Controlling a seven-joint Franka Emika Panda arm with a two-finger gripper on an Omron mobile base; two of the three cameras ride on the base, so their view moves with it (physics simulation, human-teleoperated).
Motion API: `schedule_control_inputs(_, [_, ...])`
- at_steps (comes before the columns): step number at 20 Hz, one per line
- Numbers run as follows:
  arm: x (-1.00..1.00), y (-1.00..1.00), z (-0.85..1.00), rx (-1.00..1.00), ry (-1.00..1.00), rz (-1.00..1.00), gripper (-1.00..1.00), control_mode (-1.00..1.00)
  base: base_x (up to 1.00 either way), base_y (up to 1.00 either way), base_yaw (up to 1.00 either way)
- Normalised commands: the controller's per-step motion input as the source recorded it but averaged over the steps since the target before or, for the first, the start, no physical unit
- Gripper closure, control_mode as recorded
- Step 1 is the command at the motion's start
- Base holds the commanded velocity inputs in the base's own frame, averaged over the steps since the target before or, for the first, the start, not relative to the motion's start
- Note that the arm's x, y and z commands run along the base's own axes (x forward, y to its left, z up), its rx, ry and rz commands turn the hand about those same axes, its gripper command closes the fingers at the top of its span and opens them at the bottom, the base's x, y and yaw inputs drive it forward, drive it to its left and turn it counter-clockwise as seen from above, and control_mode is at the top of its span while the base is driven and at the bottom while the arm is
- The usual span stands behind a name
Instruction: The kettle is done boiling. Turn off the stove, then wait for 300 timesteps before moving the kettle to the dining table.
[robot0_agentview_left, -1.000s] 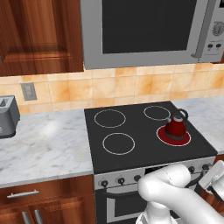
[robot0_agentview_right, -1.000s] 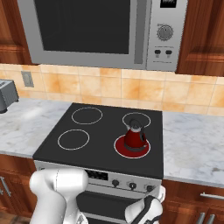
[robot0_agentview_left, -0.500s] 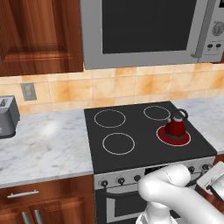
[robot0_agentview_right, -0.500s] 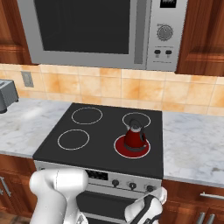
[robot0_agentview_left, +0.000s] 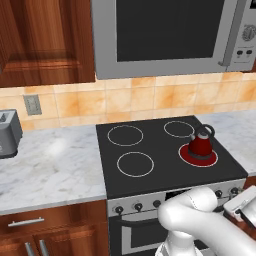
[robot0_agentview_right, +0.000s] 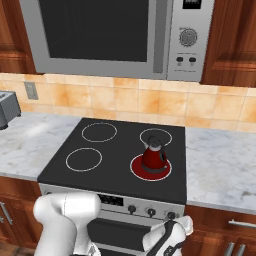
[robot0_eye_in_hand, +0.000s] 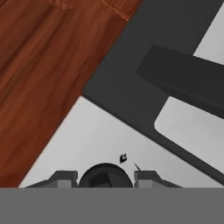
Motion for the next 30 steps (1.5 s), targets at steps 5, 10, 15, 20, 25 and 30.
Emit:
schedule_control_inputs(5, [0.00,0.00,-0.16,0.24,0.07,0.00,1.00,-1.00,0.00,0.00,0.00])
schedule_control_inputs(10, [0.00,0.00,-0.14,0.23,0.07,0.00,1.00,-1.00,0.00,0.00,0.00])
schedule_control_inputs(15, [0.00,0.00,-0.18,0.24,0.05,0.00,1.00,-1.00,0.00,0.00,0.00])
schedule_control_inputs(20, [0.00,0.00,-0.17,0.26,0.07,0.00,1.00,-1.00,0.00,0.00,0.00])
schedule_control_inputs(25, [0.00,0.00,-0.17,0.26,0.08,0.00,1.00,-1.00,0.00,0.00,0.00])
schedule_control_inputs(30, [0.00,0.00,-0.21,0.23,0.08,0.00,1.00,-1.00,0.00,0.00,0.00])
